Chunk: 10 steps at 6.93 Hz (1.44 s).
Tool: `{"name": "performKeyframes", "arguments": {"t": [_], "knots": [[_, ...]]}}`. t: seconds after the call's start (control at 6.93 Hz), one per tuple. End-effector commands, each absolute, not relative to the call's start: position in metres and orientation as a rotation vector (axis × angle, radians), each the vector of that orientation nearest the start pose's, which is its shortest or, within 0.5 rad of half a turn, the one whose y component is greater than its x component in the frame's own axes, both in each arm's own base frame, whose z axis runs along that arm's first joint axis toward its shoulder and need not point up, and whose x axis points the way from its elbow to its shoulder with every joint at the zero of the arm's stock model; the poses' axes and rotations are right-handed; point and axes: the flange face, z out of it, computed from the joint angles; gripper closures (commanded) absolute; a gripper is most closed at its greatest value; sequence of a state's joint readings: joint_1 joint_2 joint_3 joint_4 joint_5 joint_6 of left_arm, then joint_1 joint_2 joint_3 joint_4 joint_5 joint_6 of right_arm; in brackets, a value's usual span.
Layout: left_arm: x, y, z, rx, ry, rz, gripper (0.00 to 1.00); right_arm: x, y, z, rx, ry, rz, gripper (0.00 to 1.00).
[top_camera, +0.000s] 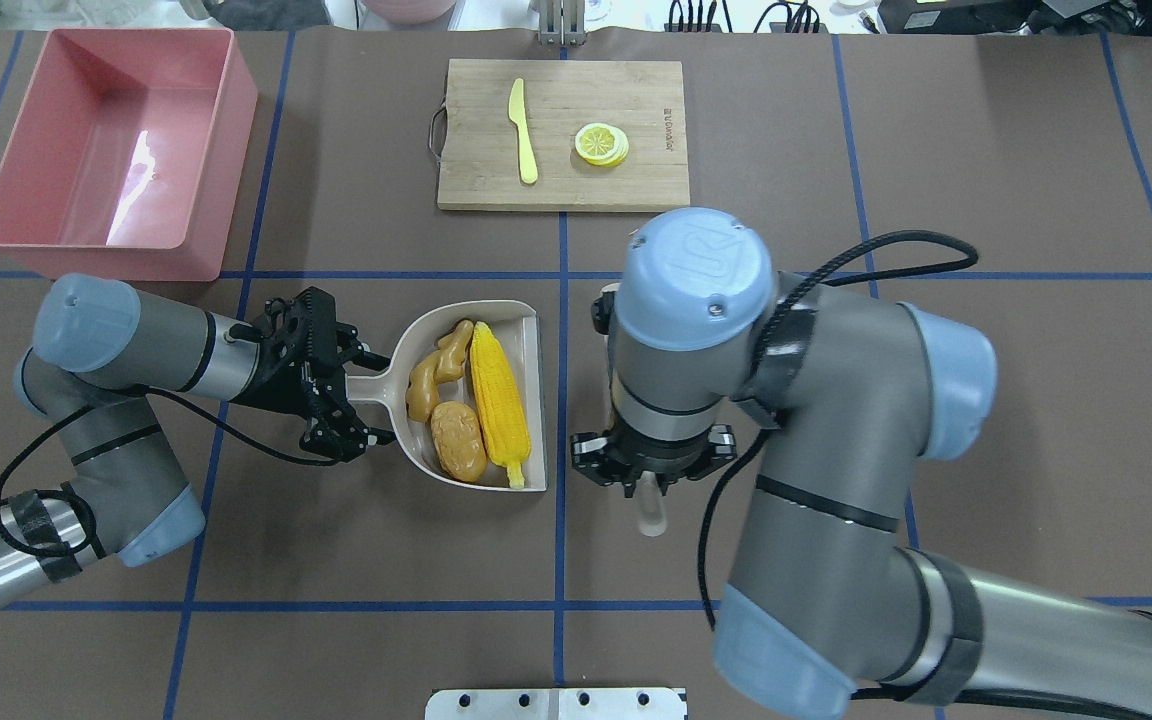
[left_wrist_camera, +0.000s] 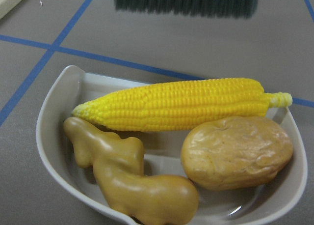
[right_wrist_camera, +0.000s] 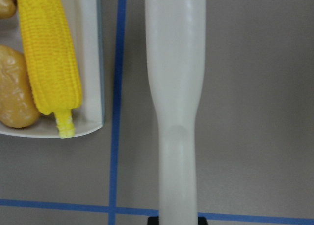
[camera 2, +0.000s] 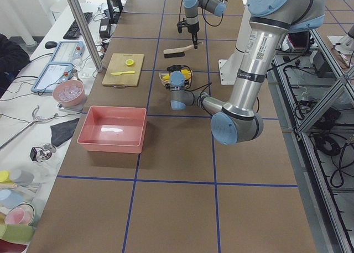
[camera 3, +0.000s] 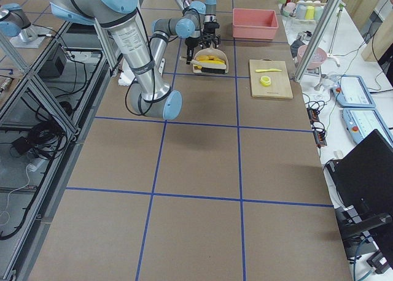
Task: Sweep and dump trash into bin
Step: 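Lift the brush away and return it to its spot with the right gripper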
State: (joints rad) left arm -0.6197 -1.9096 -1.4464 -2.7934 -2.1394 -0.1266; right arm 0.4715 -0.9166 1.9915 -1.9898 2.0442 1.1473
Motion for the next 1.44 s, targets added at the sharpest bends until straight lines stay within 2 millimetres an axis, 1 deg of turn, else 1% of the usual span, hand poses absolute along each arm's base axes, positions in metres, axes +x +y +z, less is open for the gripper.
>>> {"name": "performKeyframes", "arguments": {"t": [0.0,0.14,0.29,0.43,0.58,0.72,0.87,1.01,1.15,1.3], "knots": [[0.459,-0.426,0.394,1.008,1.172,1.072,0.02,-0.398,-0.348,0.217,-0.114,-0.759,-0.080,1.00],[0.460,-0.426,0.394,1.007,1.171,1.071,0.02,-0.371,-0.351,0.249,-0.124,-0.723,-0.039,1.00],[0.459,-0.426,0.394,1.007,1.171,1.071,0.15,-0.338,-0.355,0.288,-0.146,-0.683,-0.008,1.00],[0.459,-0.426,0.394,1.007,1.171,1.071,0.35,-0.299,-0.370,0.318,-0.172,-0.671,0.003,1.00],[0.459,-0.426,0.392,1.011,1.173,1.072,0.53,-0.271,-0.374,0.357,-0.168,-0.659,0.010,1.00],[0.459,-0.425,0.391,1.015,1.174,1.075,0.67,-0.245,-0.367,0.396,-0.147,-0.671,0.024,1.00],[0.457,-0.425,0.387,1.026,1.174,1.076,0.75,-0.214,-0.368,0.437,-0.117,-0.675,0.012,1.00],[0.456,-0.425,0.384,1.032,1.177,1.078,0.77,-0.197,-0.364,0.459,-0.118,-0.692,0.016,1.00],[0.452,-0.425,0.377,1.063,1.172,1.092,0.81,-0.180,-0.362,0.480,-0.123,-0.709,0.009,1.00],[0.445,-0.424,0.366,1.092,1.177,1.092,0.82,-0.168,-0.361,0.489,-0.147,-0.753,0.008,1.00]]}}
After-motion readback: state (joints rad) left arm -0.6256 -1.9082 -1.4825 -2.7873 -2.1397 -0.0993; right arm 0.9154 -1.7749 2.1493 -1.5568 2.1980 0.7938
